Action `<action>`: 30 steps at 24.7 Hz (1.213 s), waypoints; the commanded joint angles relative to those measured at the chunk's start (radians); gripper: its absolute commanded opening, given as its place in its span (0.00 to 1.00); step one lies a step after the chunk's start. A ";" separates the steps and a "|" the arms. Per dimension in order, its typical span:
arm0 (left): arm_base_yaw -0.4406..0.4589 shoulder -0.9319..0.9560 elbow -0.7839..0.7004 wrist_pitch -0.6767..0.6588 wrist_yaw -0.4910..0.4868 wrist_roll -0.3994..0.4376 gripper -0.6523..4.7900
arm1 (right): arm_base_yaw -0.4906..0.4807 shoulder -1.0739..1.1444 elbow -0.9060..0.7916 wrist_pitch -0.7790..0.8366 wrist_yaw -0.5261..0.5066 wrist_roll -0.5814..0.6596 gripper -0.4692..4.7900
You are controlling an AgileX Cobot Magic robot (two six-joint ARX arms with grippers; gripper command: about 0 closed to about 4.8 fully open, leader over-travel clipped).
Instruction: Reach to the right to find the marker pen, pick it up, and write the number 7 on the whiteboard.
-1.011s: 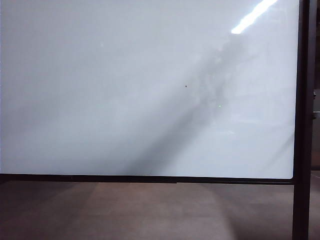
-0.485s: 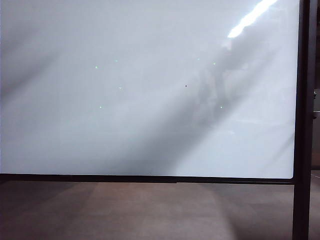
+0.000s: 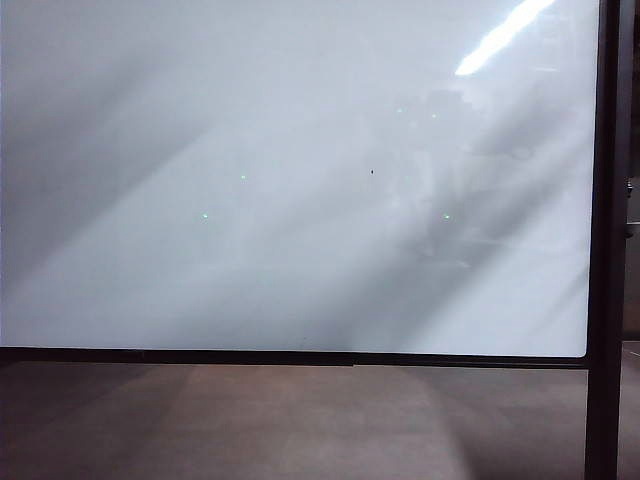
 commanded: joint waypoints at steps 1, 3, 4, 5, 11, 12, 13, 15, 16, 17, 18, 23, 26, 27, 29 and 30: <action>0.001 -0.001 0.005 0.013 0.005 0.000 0.11 | -0.018 0.088 0.004 0.157 -0.090 0.004 0.08; 0.000 -0.001 0.005 0.013 0.009 0.001 0.11 | -0.024 0.142 0.002 0.165 -0.095 0.004 0.08; 0.001 -0.003 0.005 0.013 0.008 0.000 0.11 | -0.022 0.164 -0.005 0.168 -0.093 0.004 0.08; 0.003 -0.003 0.006 0.013 0.008 0.001 0.11 | -0.019 0.185 -0.013 0.185 -0.093 0.004 0.08; 0.002 -0.003 0.006 0.032 0.042 0.000 0.11 | -0.018 0.323 -0.095 0.370 -0.094 0.057 0.18; 0.002 -0.003 0.006 0.036 0.043 0.000 0.11 | -0.018 0.354 -0.095 0.385 -0.103 0.055 0.42; 0.002 -0.003 0.006 0.036 0.043 0.000 0.11 | -0.017 0.375 -0.095 0.411 -0.124 0.055 0.57; 0.002 -0.003 0.006 0.035 0.068 0.000 0.11 | -0.018 0.427 -0.095 0.490 -0.177 0.056 0.63; 0.002 -0.003 0.006 0.036 0.097 0.000 0.11 | -0.018 0.459 -0.094 0.526 -0.177 0.056 0.63; 0.002 -0.003 0.006 0.036 0.108 0.000 0.11 | -0.018 0.473 -0.094 0.540 -0.177 0.056 0.63; 0.002 -0.003 0.006 0.037 0.114 0.000 0.11 | -0.018 0.505 -0.093 0.579 -0.177 0.056 0.63; 0.002 -0.003 0.006 0.050 0.112 0.000 0.11 | -0.021 0.602 -0.045 0.640 -0.202 0.055 0.63; 0.002 -0.004 0.010 0.051 0.113 0.000 0.11 | -0.024 0.661 0.032 0.639 -0.240 0.056 0.63; 0.002 -0.005 0.012 0.051 0.113 0.000 0.11 | -0.025 0.674 0.049 0.639 -0.249 0.055 0.63; 0.002 -0.005 0.018 0.059 0.113 0.000 0.11 | -0.031 0.704 0.089 0.637 -0.257 0.056 0.63; 0.002 -0.005 0.019 0.074 0.112 0.000 0.11 | -0.035 0.723 0.116 0.631 -0.270 0.056 0.63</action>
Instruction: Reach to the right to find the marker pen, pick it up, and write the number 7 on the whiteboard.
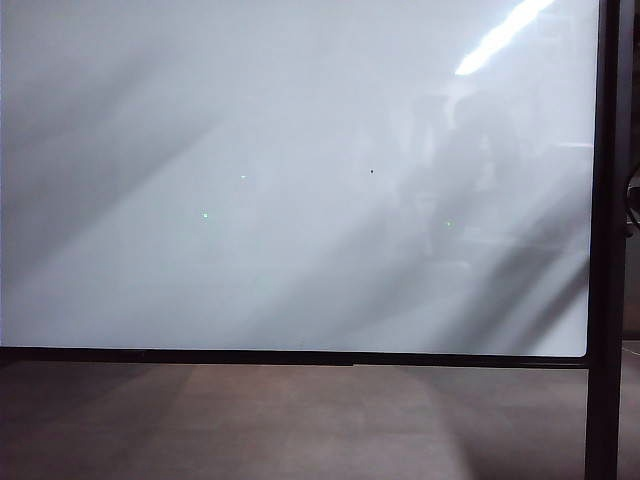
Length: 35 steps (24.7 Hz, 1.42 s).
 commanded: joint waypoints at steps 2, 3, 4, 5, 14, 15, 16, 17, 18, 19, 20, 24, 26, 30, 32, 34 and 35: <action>-0.001 -0.005 0.010 0.051 0.007 0.000 0.11 | -0.019 0.062 0.086 0.010 -0.047 0.002 0.63; -0.001 -0.005 0.010 0.054 0.007 0.000 0.11 | -0.019 0.072 0.100 0.009 -0.052 0.003 0.63; -0.001 -0.005 0.010 0.061 0.007 0.000 0.11 | -0.019 0.092 0.124 0.009 -0.058 0.014 0.63; -0.001 -0.005 0.010 0.064 0.007 0.000 0.11 | -0.019 0.100 0.134 0.008 -0.062 0.019 0.63; -0.001 -0.005 0.010 0.072 0.003 0.000 0.11 | -0.017 0.148 0.196 -0.046 -0.063 0.018 0.61; -0.001 -0.005 0.010 0.071 0.003 0.000 0.11 | -0.017 0.148 0.196 -0.049 -0.060 0.018 0.61; -0.001 -0.005 0.010 0.071 0.004 0.000 0.11 | -0.017 0.148 0.196 -0.053 -0.060 0.018 0.61; -0.001 -0.005 0.010 0.071 0.004 0.000 0.11 | -0.017 0.148 0.196 -0.062 -0.060 0.018 0.61; -0.001 -0.005 0.010 0.071 0.004 0.000 0.11 | -0.017 0.148 0.196 -0.070 -0.060 0.018 0.61; -0.001 -0.005 0.010 0.071 0.004 0.000 0.11 | -0.017 0.148 0.196 -0.072 -0.060 0.018 0.61; -0.001 -0.005 0.010 0.071 0.004 0.000 0.11 | -0.017 0.148 0.196 -0.072 -0.060 0.018 0.61; -0.001 -0.005 0.010 0.072 0.004 0.000 0.11 | -0.016 0.148 0.198 -0.084 -0.060 0.018 0.54; -0.001 -0.005 0.010 0.072 0.003 0.000 0.11 | -0.016 0.149 0.198 -0.102 -0.060 0.015 0.46; -0.001 -0.005 0.010 0.080 0.004 0.000 0.11 | -0.016 0.158 0.199 -0.102 -0.060 0.015 0.30; -0.001 -0.005 0.010 0.079 0.004 0.000 0.11 | -0.016 0.158 0.199 -0.102 -0.060 0.015 0.29; -0.001 -0.005 0.010 0.079 0.004 0.000 0.11 | -0.016 0.158 0.199 -0.101 -0.060 0.015 0.31; -0.001 -0.005 0.010 0.079 0.004 0.000 0.11 | -0.016 0.158 0.200 -0.101 -0.060 0.015 0.34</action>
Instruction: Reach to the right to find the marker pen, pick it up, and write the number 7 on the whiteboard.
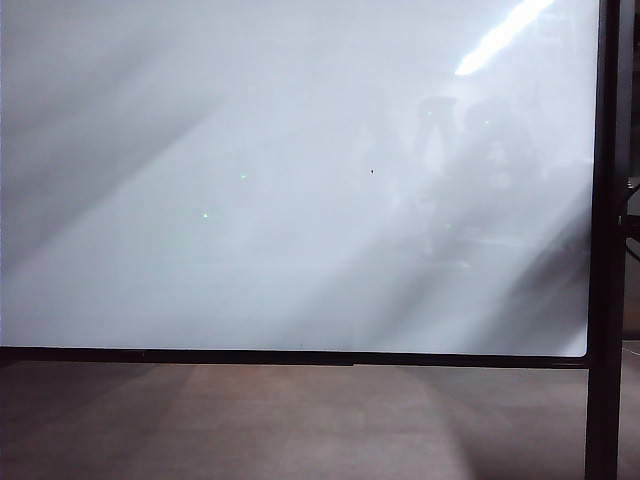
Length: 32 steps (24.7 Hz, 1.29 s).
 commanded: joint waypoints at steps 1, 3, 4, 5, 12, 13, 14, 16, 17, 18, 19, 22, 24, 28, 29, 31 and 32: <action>-0.001 -0.005 0.004 0.014 0.004 0.000 0.11 | 0.000 -0.004 0.008 0.014 -0.002 0.001 0.43; -0.001 -0.005 0.004 0.014 0.004 0.000 0.11 | 0.000 -0.004 0.015 0.015 -0.002 0.001 0.39; -0.001 -0.005 0.004 0.014 0.004 0.000 0.11 | 0.000 -0.004 0.015 0.015 -0.002 0.001 0.39; -0.001 -0.005 0.004 0.014 0.004 0.000 0.11 | 0.001 -0.004 0.015 0.015 -0.003 0.001 0.39; -0.001 -0.005 0.004 0.013 0.004 0.000 0.11 | 0.003 -0.004 0.015 0.038 -0.006 0.002 0.39; -0.001 -0.005 0.004 0.013 0.004 0.000 0.11 | 0.003 -0.004 0.015 0.042 -0.006 0.002 0.39; -0.001 -0.005 0.004 0.013 0.004 0.000 0.11 | 0.003 -0.004 0.015 0.041 -0.006 0.002 0.39; -0.001 -0.005 0.004 0.013 0.004 0.000 0.11 | 0.003 -0.004 0.015 0.040 -0.005 0.002 0.39; -0.001 -0.005 0.004 0.013 0.004 0.000 0.11 | 0.003 -0.004 0.015 0.036 -0.005 0.002 0.39; -0.001 -0.005 0.004 0.013 0.004 0.000 0.11 | 0.003 -0.004 0.015 0.031 -0.005 0.002 0.35; -0.001 -0.005 0.004 0.013 0.004 0.000 0.11 | 0.003 -0.004 0.015 0.029 -0.005 0.002 0.23; -0.001 -0.005 0.004 0.013 0.004 0.000 0.11 | 0.003 -0.004 0.015 0.030 -0.005 0.002 0.09; -0.001 -0.005 0.004 0.013 0.004 0.000 0.11 | 0.003 -0.004 0.015 0.029 -0.004 0.002 0.09; -0.001 -0.005 0.004 0.013 0.003 0.000 0.11 | -0.012 -0.024 0.015 0.090 0.092 0.006 0.09; -0.001 -0.005 0.004 0.013 0.000 0.000 0.11 | -0.030 -0.049 0.015 0.086 0.118 0.006 0.09; -0.001 -0.005 0.004 0.014 0.000 0.000 0.11 | -0.067 -0.095 0.014 0.075 0.134 0.022 0.09; -0.001 -0.005 0.004 0.013 -0.001 0.000 0.11 | -0.093 -0.134 0.014 0.074 0.133 0.042 0.09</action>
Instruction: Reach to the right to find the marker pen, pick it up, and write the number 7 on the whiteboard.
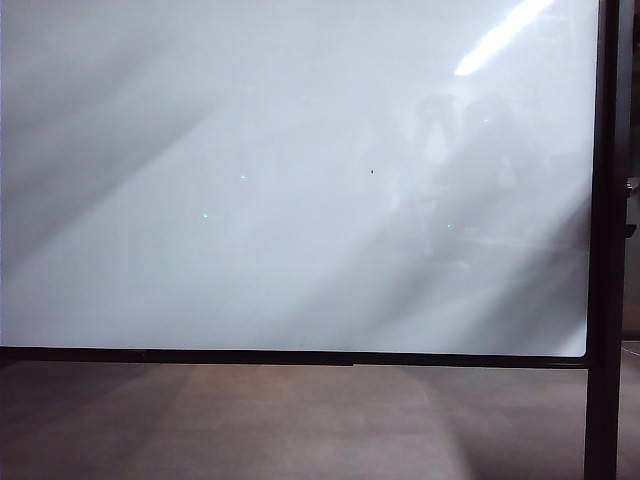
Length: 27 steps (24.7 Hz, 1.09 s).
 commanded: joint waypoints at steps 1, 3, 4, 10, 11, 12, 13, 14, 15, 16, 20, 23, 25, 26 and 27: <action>-0.001 -0.005 0.004 0.013 -0.003 0.000 0.11 | -0.062 -0.110 0.001 0.015 0.014 0.055 0.09; -0.001 -0.005 0.004 0.013 -0.003 0.000 0.11 | -0.097 -0.224 0.001 -0.045 0.015 0.055 0.09; -0.001 -0.005 0.004 0.013 -0.002 0.000 0.11 | -0.101 -0.261 0.001 -0.063 0.017 0.055 0.09; -0.001 -0.005 0.004 0.013 -0.002 -0.007 0.11 | -0.082 -0.638 0.001 -0.212 0.018 0.061 0.09; -0.001 -0.005 0.004 0.013 -0.002 -0.007 0.11 | -0.068 -0.704 0.002 -0.253 0.010 0.069 0.09; -0.001 -0.005 0.004 0.013 -0.002 -0.007 0.11 | -0.051 -0.743 0.002 -0.282 0.006 0.080 0.09; -0.001 -0.007 0.004 0.013 -0.002 -0.007 0.11 | -0.002 -0.803 0.002 -0.342 0.000 0.082 0.09; 0.000 -0.010 0.004 0.014 -0.003 -0.006 0.11 | 0.056 -0.843 0.002 -0.384 -0.018 0.079 0.09; 0.002 -0.010 0.004 0.013 -0.003 -0.005 0.11 | 0.136 -0.871 0.002 -0.431 -0.020 0.079 0.09; 0.005 -0.011 0.004 0.011 -0.003 0.000 0.11 | 0.216 -0.883 0.002 -0.467 -0.019 0.075 0.09; 0.005 -0.018 0.004 0.013 -0.003 0.043 0.11 | 0.506 -0.847 0.002 -0.519 0.074 -0.058 0.09; 0.007 -0.024 0.003 -0.001 -0.003 0.043 0.11 | 0.614 -0.801 0.003 -0.515 0.102 -0.076 0.09; 0.018 -0.029 0.002 -0.011 0.000 0.065 0.11 | 0.671 -0.758 0.003 -0.493 0.103 -0.076 0.09; 0.024 -0.031 0.001 -0.013 0.002 0.072 0.11 | 0.692 -0.740 0.003 -0.484 0.103 -0.076 0.09; 0.029 -0.033 0.001 -0.018 0.005 0.074 0.11 | 0.718 -0.715 0.003 -0.468 0.105 -0.076 0.09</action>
